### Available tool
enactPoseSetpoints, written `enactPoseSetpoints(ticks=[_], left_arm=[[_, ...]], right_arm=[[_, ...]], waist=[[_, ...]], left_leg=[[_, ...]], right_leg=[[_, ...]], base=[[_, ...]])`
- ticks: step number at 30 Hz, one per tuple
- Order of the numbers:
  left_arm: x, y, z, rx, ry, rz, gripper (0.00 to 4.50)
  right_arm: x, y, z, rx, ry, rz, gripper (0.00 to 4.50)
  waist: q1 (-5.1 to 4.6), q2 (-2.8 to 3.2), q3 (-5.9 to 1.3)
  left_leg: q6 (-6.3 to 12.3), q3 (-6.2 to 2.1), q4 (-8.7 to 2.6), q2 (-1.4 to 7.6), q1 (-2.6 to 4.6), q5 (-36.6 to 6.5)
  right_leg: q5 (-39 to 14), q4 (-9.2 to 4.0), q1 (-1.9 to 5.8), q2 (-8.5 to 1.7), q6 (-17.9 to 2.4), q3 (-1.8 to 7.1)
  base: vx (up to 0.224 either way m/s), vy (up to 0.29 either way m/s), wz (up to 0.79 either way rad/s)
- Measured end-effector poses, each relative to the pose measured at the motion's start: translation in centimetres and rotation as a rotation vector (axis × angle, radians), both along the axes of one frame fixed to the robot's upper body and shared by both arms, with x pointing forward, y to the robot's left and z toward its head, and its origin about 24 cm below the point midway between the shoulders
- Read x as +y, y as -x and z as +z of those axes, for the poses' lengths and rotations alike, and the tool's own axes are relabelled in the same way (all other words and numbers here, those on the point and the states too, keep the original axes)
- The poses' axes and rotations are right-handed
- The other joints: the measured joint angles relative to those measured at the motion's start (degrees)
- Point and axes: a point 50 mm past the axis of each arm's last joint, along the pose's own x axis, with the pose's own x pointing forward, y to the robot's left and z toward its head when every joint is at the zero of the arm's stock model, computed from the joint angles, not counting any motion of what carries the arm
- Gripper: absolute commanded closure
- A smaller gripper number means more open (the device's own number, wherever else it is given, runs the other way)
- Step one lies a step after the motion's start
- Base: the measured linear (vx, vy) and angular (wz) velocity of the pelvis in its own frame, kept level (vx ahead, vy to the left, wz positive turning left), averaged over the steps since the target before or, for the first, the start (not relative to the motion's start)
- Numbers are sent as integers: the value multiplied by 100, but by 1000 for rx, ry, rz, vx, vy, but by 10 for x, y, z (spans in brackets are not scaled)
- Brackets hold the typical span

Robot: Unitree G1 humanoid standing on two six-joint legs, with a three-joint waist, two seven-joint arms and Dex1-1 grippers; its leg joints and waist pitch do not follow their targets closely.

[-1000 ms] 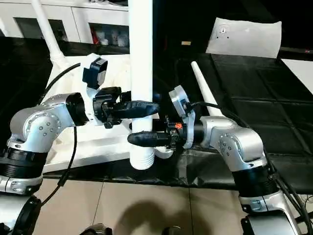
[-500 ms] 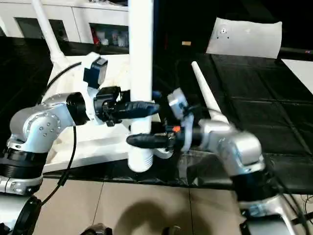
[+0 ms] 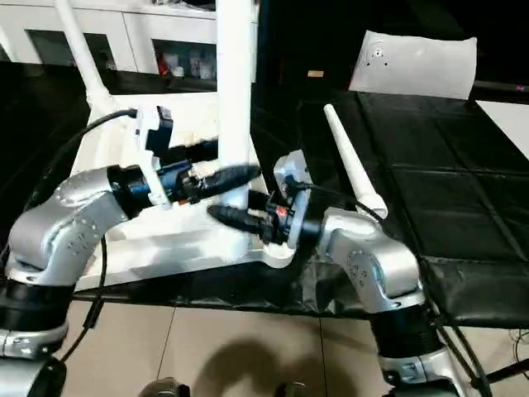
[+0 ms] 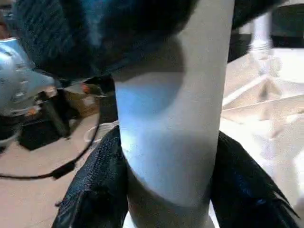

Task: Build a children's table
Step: Pick table leg

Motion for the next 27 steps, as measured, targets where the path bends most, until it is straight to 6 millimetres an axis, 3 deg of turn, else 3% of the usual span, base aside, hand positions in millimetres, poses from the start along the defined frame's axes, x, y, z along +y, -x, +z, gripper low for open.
enactPoseSetpoints(ticks=[9, 15, 27], left_arm=[[-7, 3, -3, -43, 17, 181, 103], [-18, 4, -7, 1, 90, 282, 132], [-24, 7, -10, 25, 116, 322, 139]], right_arm=[[9, -5, -1, -45, -2, -126, 257], [15, -10, -4, -46, -12, -216, 257], [16, -12, -4, -67, -19, -271, 257]], waist=[[-6, 0, 0], [-3, 0, 0], [-27, 0, 0]], left_leg=[[0, 0, 0, 0, -3, 0], [0, -1, 0, -1, -8, 0], [1, -1, 0, -2, -9, -1]], right_leg=[[-1, -2, -3, 1, 1, 0], [-1, -5, -4, 1, 2, -2], [-3, -7, -7, 3, 6, -2]], base=[[0, 0, 0], [0, 0, 0], [0, 0, 0]])
